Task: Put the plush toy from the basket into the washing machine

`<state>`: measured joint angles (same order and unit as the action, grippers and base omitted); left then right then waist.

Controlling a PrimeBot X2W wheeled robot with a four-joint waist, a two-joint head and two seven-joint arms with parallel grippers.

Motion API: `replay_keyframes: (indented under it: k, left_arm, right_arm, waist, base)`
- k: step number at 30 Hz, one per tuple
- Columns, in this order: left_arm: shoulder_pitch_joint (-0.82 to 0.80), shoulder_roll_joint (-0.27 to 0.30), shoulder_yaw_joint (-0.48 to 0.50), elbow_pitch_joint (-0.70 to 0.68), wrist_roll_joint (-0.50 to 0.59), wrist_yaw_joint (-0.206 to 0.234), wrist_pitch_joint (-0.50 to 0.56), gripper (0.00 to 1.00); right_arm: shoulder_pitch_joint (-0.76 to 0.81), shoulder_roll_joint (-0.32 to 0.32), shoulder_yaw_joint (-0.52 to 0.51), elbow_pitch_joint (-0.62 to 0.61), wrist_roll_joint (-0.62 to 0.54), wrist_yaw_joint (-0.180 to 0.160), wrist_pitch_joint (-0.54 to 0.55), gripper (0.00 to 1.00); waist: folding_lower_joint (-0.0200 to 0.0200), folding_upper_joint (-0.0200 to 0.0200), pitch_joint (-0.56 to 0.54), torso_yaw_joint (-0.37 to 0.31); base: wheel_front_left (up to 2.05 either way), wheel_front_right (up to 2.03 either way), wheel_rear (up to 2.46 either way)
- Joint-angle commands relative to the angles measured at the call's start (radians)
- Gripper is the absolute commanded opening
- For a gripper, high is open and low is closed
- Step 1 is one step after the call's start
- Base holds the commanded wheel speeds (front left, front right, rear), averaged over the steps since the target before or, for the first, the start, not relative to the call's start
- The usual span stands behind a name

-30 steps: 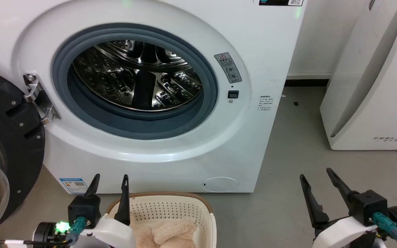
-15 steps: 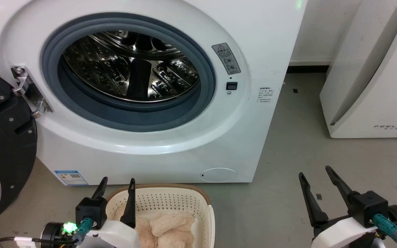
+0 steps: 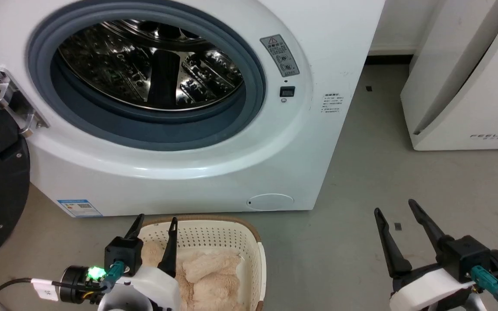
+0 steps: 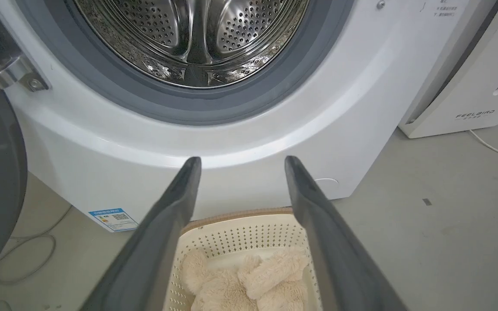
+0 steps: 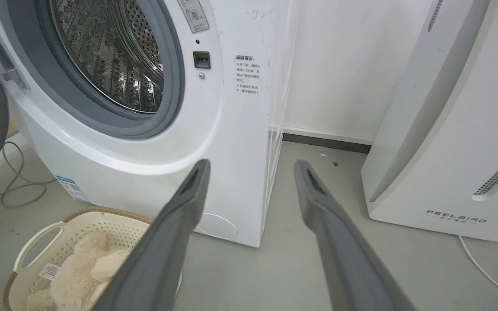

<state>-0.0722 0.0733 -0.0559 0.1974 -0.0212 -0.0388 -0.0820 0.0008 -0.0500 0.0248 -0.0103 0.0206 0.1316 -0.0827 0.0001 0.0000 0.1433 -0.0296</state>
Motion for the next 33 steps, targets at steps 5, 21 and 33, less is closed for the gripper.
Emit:
replay_keyframes:
  k: [5, 21, 33]
  left_arm:
    - [-0.044, 0.011, -0.018, 0.044, -0.009, -0.012, -0.019, 1.00]
    - [-0.152, 0.045, -0.083, 0.209, -0.030, -0.029, -0.052, 1.00]
    - [-0.274, 0.090, -0.201, 0.407, -0.086, -0.042, -0.040, 1.00]
  right_arm:
    - [-0.027, 0.000, 0.006, -0.009, 0.011, 0.000, -0.018, 1.00]
    - [-0.056, 0.000, 0.012, -0.025, 0.026, 0.000, -0.052, 1.00]
    - [-0.080, 0.000, 0.019, -0.039, 0.037, -0.001, -0.077, 1.00]
  waist:
    - [-0.0001, 0.0000, 0.032, -0.008]
    - [-0.0001, 0.0000, 0.143, -0.036]
    - [-0.0001, 0.0000, 0.239, -0.062]
  base:
    - [0.00, 0.00, 0.00]
    - [0.00, 0.00, 0.00]
    - [0.00, 0.00, 0.00]
